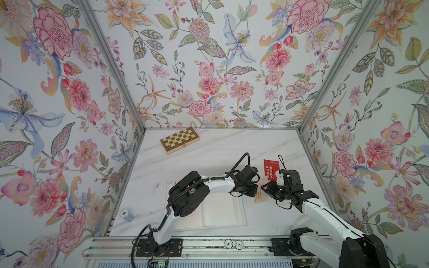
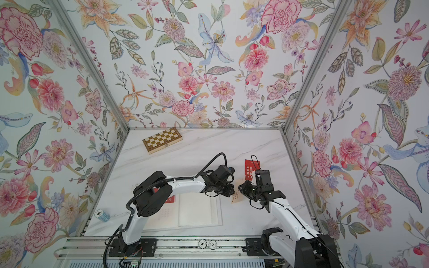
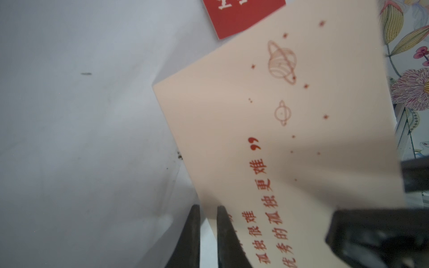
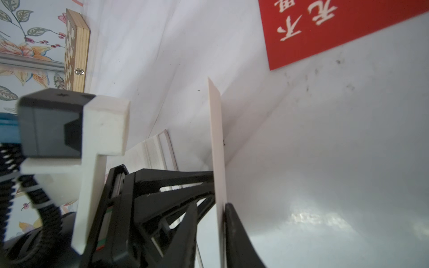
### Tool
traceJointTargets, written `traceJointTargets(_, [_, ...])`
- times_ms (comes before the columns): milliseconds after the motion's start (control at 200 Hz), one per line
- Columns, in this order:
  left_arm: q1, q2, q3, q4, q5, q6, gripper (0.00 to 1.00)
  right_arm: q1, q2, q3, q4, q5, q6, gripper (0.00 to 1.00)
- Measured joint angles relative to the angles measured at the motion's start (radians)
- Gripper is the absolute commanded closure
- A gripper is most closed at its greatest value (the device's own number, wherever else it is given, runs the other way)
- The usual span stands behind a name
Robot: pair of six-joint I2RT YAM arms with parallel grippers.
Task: Place the photos into the photo albums
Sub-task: Pick up the photo at the center of the board.
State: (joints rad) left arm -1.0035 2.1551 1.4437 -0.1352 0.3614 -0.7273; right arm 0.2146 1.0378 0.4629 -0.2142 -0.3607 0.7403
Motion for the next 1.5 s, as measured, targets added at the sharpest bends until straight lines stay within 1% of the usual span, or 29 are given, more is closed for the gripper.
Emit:
traceJointTargets(130, [0.000,0.000,-0.002,0.003,0.002,0.000,0.85,0.002,0.002,0.000,0.004,0.000,0.000,0.89])
traceJointTargets(280, [0.000,-0.001,-0.006,0.011,0.002,-0.004,0.84,0.002,0.005,0.000,0.002,0.001,-0.001,1.00])
traceJointTargets(425, [0.008,-0.011,-0.024,0.026,0.003,-0.006,0.81,0.002,0.002,0.001,-0.008,0.008,-0.012,1.00])
traceJointTargets(455, [0.010,-0.015,-0.030,0.029,0.006,-0.006,0.78,0.002,0.001,0.003,-0.013,0.010,-0.014,1.00])
traceJointTargets(520, [0.017,-0.031,-0.052,0.041,0.016,-0.008,0.68,0.002,-0.007,0.008,-0.027,0.012,-0.022,1.00])
traceJointTargets(661, [0.055,-0.101,-0.115,0.061,0.037,0.007,0.41,-0.002,-0.027,0.028,-0.044,0.011,-0.040,1.00])
traceJointTargets(721, [0.079,-0.145,-0.143,0.071,0.047,0.010,0.34,-0.002,-0.029,0.040,-0.047,0.008,-0.049,1.00])
traceJointTargets(786, [0.106,-0.196,-0.168,0.084,0.056,0.020,0.30,-0.003,-0.029,0.050,-0.046,-0.002,-0.060,1.00])
traceJointTargets(881, [0.150,-0.274,-0.216,0.128,0.081,0.027,0.28,-0.006,-0.029,0.054,-0.034,-0.036,-0.071,1.00])
traceJointTargets(1041, [0.222,-0.372,-0.317,0.217,0.145,0.028,0.20,-0.007,-0.015,0.053,0.043,-0.146,-0.066,1.00])
traceJointTargets(1191, [0.275,-0.403,-0.403,0.302,0.221,0.011,0.17,0.011,0.008,0.053,0.158,-0.248,-0.043,1.00])
traceJointTargets(1346, [0.319,-0.421,-0.499,0.422,0.307,-0.050,0.17,0.046,0.050,0.053,0.277,-0.331,-0.004,1.00])
traceJointTargets(1501, [0.338,-0.422,-0.536,0.515,0.362,-0.104,0.17,0.085,0.101,0.051,0.380,-0.384,0.031,1.00])
